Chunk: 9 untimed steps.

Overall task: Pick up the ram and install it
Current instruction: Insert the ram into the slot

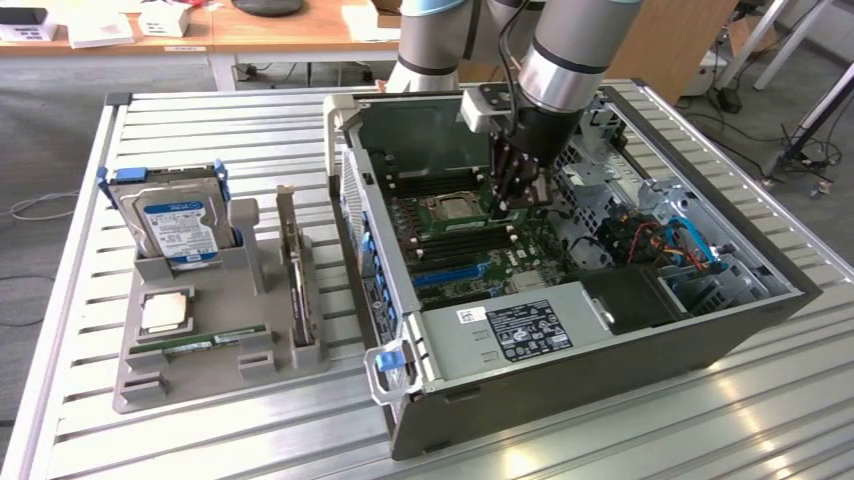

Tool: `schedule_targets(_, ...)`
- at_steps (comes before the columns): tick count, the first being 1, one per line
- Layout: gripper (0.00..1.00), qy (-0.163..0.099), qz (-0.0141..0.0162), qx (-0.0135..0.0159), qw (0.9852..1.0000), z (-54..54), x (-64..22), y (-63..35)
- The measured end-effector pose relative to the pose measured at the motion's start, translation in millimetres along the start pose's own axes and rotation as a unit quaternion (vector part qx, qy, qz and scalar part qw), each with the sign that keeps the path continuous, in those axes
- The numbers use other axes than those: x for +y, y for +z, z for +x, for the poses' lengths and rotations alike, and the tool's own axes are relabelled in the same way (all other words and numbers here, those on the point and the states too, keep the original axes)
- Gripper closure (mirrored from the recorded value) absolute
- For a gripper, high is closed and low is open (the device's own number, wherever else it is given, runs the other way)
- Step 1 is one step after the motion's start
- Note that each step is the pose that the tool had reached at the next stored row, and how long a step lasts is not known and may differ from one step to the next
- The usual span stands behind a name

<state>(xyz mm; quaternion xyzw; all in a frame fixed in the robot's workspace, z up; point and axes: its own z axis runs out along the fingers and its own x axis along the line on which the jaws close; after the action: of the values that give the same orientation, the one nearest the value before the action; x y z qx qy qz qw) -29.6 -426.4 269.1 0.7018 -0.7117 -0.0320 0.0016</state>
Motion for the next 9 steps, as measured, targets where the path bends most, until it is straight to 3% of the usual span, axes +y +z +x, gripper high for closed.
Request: schedule_targets(9, 0.88, 0.0, 0.0, 0.0, 1.0, 0.1, -0.3, 7.4)
